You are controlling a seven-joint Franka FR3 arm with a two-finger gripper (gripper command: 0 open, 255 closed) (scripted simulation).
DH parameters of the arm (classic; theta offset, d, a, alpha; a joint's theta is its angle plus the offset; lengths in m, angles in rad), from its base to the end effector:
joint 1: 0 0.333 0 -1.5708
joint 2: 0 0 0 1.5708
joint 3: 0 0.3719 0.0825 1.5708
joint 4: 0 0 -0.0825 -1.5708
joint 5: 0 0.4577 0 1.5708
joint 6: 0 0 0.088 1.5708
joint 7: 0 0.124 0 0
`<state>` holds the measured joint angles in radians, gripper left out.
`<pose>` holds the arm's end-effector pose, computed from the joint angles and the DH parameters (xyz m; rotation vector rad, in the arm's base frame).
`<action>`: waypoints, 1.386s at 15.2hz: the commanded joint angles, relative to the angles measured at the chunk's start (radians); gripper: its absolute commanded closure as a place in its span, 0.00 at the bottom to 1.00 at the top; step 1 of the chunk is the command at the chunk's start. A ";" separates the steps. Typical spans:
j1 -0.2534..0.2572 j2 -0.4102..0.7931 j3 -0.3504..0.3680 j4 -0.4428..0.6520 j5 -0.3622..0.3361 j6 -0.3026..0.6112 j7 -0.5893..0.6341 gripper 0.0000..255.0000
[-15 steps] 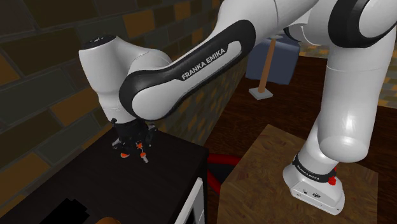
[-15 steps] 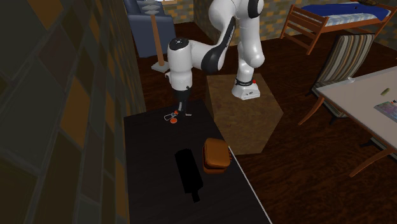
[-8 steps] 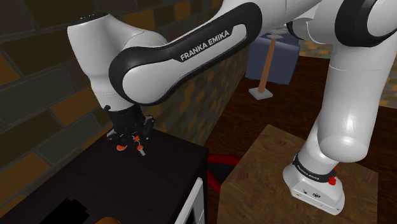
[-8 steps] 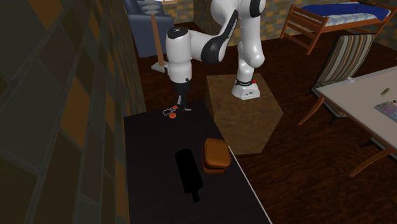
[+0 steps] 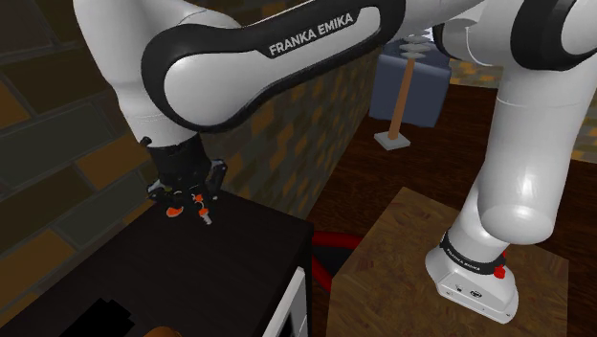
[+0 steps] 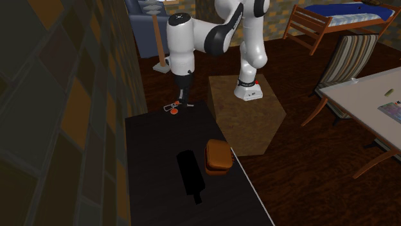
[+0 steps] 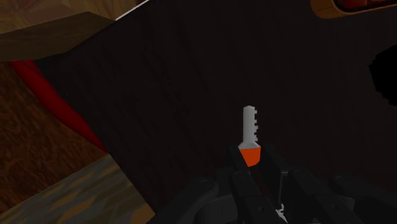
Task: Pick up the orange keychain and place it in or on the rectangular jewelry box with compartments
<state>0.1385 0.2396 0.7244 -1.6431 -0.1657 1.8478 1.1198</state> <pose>0.4995 0.4970 0.5237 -3.0995 0.3578 -0.0260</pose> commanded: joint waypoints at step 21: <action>0.547 0.365 0.022 0.485 -0.246 -0.202 0.469 1.00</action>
<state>0.6705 0.5944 0.7490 -1.1720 -0.4054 1.6500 1.5793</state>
